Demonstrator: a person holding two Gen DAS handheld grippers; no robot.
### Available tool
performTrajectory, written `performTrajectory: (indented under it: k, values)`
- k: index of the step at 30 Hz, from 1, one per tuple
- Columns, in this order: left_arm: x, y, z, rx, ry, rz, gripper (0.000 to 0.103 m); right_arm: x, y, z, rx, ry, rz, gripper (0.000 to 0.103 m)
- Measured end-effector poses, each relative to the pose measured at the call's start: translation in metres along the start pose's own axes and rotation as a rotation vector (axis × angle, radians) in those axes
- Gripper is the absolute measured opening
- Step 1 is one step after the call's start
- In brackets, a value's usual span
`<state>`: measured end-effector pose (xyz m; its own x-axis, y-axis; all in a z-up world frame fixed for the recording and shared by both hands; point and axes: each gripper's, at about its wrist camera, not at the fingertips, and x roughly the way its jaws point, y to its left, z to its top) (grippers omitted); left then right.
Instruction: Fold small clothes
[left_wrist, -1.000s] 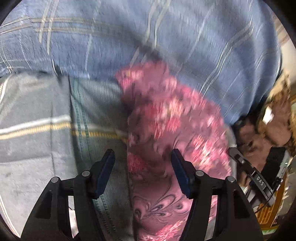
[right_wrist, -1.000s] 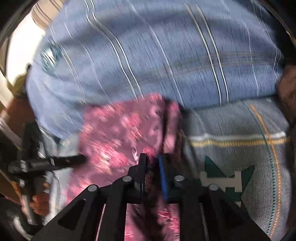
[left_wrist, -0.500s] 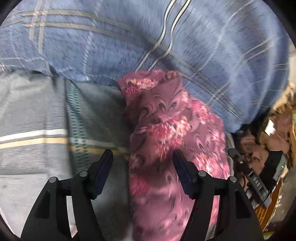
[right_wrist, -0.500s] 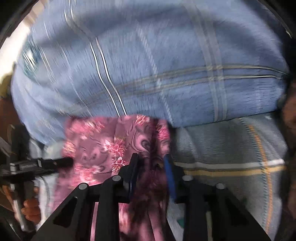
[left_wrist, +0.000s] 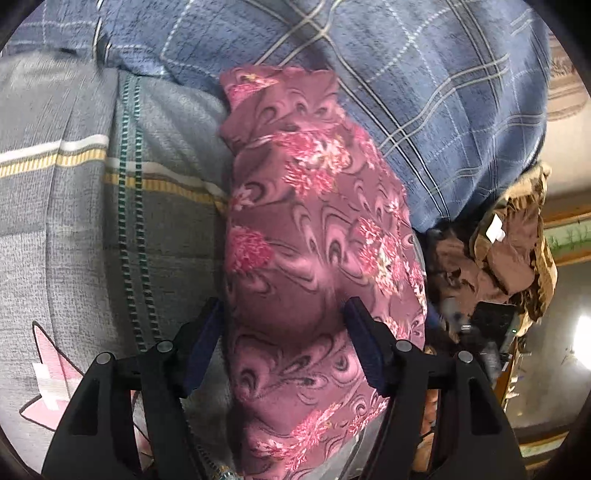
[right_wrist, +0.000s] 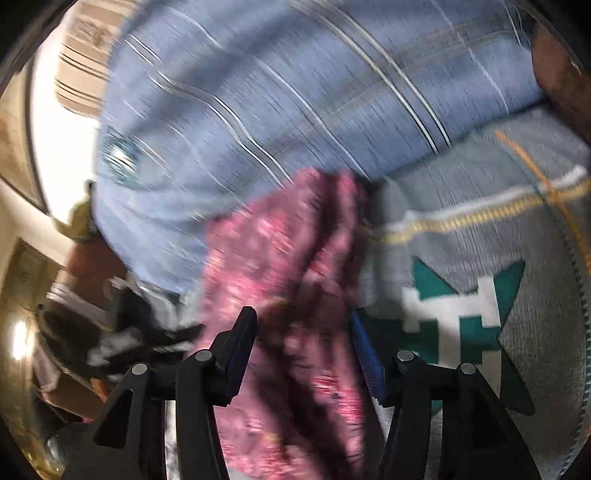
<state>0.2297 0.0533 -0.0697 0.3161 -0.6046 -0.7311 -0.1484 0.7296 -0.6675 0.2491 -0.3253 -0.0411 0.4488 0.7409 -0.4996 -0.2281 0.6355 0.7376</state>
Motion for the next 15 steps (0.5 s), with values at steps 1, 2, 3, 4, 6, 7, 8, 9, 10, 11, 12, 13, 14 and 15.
performTrajectory:
  k: [1,2,3,4,6,7,8,9,10,11,12,13,14,15]
  values:
    - [0.000,-0.001,0.000,0.001,0.001,-0.002,0.067,-0.006,0.002,0.000,-0.004,-0.017,0.029,0.060]
    - [0.004,-0.004,0.001,0.000,0.003,-0.006,0.067,-0.007,0.004,-0.001,-0.006,-0.011,0.047,0.064]
    - [0.007,-0.006,0.001,-0.003,0.004,-0.007,0.067,-0.002,0.005,-0.004,-0.010,0.028,0.049,0.070]
    - [0.009,-0.005,0.001,-0.009,0.007,-0.007,0.067,0.003,0.005,-0.007,-0.018,0.059,0.018,0.070]
    - [0.013,-0.007,0.000,-0.015,0.007,-0.016,0.067,0.014,0.002,-0.015,-0.042,0.122,-0.069,0.070]
    - [0.015,-0.010,-0.001,-0.013,0.004,-0.018,0.067,0.018,0.001,-0.017,-0.060,0.129,-0.148,0.070]
    - [0.014,-0.010,-0.001,-0.010,0.005,-0.019,0.067,0.017,-0.001,-0.018,-0.070,0.120,-0.154,0.070]
    - [0.011,-0.005,-0.001,-0.008,0.007,-0.019,0.067,0.016,-0.002,-0.018,-0.065,0.112,-0.125,0.070]
    - [0.009,-0.002,0.000,-0.008,0.009,-0.018,0.068,0.017,-0.003,-0.017,-0.054,0.119,-0.107,0.071]
    - [0.010,-0.002,0.002,-0.012,0.010,-0.019,0.068,0.020,-0.004,-0.016,-0.035,0.141,-0.066,0.071]
    - [0.010,-0.002,0.003,-0.016,0.010,-0.020,0.068,0.026,-0.004,-0.014,-0.031,0.163,-0.041,0.071]
    - [0.012,-0.004,0.005,-0.019,0.010,-0.020,0.071,0.032,-0.001,-0.012,-0.049,0.168,-0.052,0.071]
    - [0.014,-0.005,0.006,-0.021,0.008,-0.021,0.075,0.040,0.003,-0.011,-0.069,0.179,-0.052,0.072]
    - [0.017,-0.010,0.007,-0.022,0.003,-0.018,0.078,0.046,0.005,-0.010,-0.079,0.190,-0.048,0.074]
